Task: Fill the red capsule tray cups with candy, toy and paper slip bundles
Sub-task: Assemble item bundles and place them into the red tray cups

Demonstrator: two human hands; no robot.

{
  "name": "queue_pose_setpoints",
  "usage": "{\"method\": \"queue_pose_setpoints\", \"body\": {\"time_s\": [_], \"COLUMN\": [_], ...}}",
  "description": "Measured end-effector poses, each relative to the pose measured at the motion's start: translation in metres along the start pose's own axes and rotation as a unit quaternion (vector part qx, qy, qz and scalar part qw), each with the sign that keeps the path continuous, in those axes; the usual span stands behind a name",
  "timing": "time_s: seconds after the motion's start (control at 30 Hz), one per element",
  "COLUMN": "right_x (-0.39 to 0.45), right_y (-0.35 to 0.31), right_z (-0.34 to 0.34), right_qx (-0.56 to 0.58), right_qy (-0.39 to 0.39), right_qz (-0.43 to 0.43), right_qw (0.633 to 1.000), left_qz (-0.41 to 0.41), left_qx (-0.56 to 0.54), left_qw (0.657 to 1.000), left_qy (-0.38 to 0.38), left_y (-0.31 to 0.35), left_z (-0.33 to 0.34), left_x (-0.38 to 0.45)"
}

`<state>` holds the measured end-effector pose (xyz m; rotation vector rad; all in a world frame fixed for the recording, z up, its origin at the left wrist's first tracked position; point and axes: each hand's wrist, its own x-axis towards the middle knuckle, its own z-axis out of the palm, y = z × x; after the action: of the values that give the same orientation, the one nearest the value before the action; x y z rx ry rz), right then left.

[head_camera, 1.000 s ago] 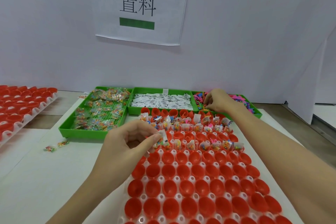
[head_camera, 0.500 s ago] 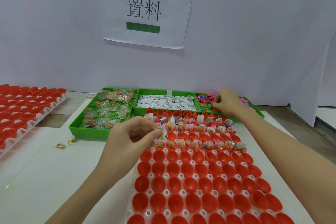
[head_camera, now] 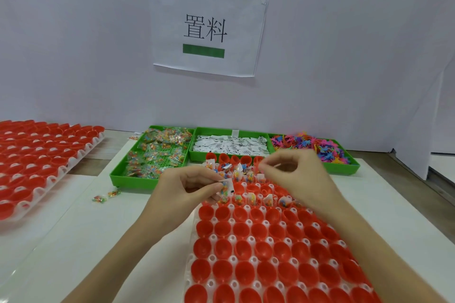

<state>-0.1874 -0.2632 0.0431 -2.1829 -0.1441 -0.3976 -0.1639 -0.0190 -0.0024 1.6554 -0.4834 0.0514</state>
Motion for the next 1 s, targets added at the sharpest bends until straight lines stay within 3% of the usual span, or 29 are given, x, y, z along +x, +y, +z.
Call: {"method": "queue_pose_setpoints", "body": {"time_s": [0.17, 0.4, 0.63, 1.0], "right_x": [-0.044, -0.053, -0.061, -0.060], "right_y": [-0.013, -0.013, -0.010, -0.010], "right_z": [0.034, 0.046, 0.044, 0.046], "right_qx": [-0.021, -0.005, 0.158, 0.239], "right_qy": [0.019, 0.023, -0.016, -0.028], "right_qz": [-0.036, -0.064, -0.013, 0.006], "right_qw": [0.999, 0.998, 0.987, 0.971], "left_qz": [0.023, 0.033, 0.074, 0.059], "left_qx": [0.009, 0.019, 0.049, 0.008], "left_qw": [0.998, 0.997, 0.992, 0.993], "left_qy": [-0.059, -0.067, -0.087, -0.101], "left_y": [0.009, 0.012, 0.015, 0.021], "left_z": [0.003, 0.003, -0.001, -0.006], "left_x": [-0.004, -0.006, -0.005, -0.007]}}
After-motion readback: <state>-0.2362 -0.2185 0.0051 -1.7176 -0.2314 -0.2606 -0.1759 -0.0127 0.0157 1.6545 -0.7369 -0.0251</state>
